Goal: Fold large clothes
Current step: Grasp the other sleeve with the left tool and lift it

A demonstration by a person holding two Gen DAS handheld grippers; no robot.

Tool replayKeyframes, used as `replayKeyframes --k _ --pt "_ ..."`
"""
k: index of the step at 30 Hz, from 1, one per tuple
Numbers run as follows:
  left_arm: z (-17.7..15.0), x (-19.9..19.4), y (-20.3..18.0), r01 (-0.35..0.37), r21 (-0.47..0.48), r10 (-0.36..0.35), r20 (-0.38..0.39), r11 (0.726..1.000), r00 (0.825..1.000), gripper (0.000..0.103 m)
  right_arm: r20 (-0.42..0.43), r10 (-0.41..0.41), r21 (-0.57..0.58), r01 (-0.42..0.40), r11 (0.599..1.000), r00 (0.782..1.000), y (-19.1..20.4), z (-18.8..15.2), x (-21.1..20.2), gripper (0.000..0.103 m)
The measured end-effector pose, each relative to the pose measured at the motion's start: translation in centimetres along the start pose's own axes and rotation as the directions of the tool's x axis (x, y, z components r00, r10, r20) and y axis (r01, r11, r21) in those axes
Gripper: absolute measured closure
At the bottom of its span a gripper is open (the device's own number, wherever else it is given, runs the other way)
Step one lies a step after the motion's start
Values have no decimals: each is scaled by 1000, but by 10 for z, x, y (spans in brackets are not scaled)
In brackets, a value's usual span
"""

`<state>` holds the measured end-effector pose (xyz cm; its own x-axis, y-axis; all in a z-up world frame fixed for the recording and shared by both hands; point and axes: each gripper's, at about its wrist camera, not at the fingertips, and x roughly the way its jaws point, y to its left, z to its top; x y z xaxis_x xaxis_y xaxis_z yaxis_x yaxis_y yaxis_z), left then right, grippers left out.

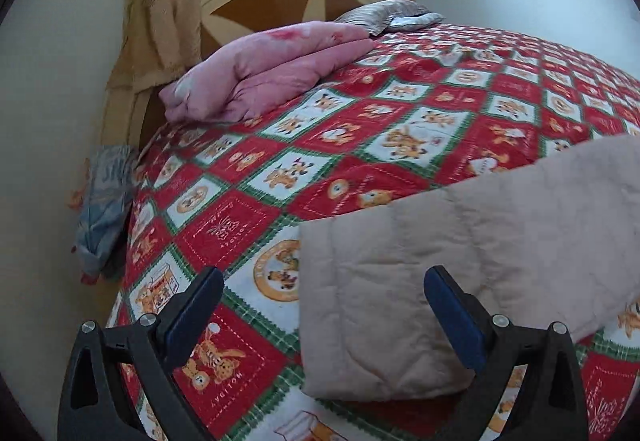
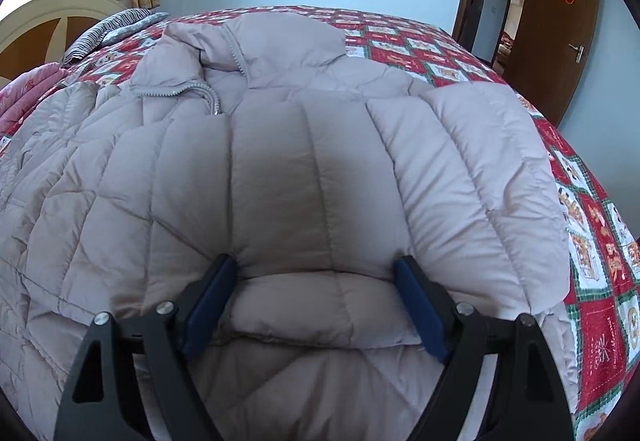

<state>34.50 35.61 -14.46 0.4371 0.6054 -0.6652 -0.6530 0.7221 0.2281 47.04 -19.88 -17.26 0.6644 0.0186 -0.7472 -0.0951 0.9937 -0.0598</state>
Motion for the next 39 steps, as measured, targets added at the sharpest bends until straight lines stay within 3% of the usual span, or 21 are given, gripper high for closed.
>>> replayKeyframes --k 2,4,7,8,10,11,12,15,18,21,24,27,32,36,39 --pt "0 14 17 82 -82 -87 -56 993 995 2 1 -3 -1 3 1000 1000 0 0 0 18" --pt "-1 26 21 121 -128 -134 -99 984 986 2 2 -7 -3 7 1000 1000 1 0 0 17" --pt "-5 32 5 122 -114 -136 -117 986 984 2 4 -10 -4 10 1000 1000 1 0 0 17" --pt "-6 31 1 133 -108 -145 -114 985 983 7 4 -11 -4 11 1000 1000 1 0 0 17" --pt "-7 28 -3 176 -94 -185 -105 980 977 48 4 -10 -4 10 1000 1000 1 0 0 17" --pt "-7 27 -5 201 -84 -210 -107 976 972 74 5 -11 -4 11 1000 1000 1 0 0 17" --pt "-6 24 -6 220 -74 -226 -101 973 969 86 6 -12 -4 12 1000 1000 1 0 0 17" --pt "-1 8 -10 218 -23 -219 -59 976 974 94 5 -11 -5 11 1000 1000 1 0 0 17" --pt "7 -14 -8 220 2 -220 -11 975 975 95 1 4 2 -4 1000 1000 -2 0 -1 17" --pt "17 -41 -11 175 60 -179 61 983 982 96 11 25 12 -26 1000 1000 -5 1 -10 17" --pt "27 -76 -20 150 119 -167 153 982 974 96 48 43 34 -44 998 998 -9 0 -29 17" --pt "35 -119 -36 186 165 -221 233 969 947 96 83 77 46 -81 996 994 -14 -2 -50 17" --pt "45 -196 -85 274 264 -355 337 925 872 96 121 85 26 -89 996 989 -22 -11 -77 17" --pt "41 -242 -141 347 368 -474 350 863 808 96 132 93 50 -100 994 987 -35 -23 -87 17" --pt "22 -264 -193 380 449 -542 317 809 778 96 135 93 64 -102 993 986 -45 -34 -92 17"
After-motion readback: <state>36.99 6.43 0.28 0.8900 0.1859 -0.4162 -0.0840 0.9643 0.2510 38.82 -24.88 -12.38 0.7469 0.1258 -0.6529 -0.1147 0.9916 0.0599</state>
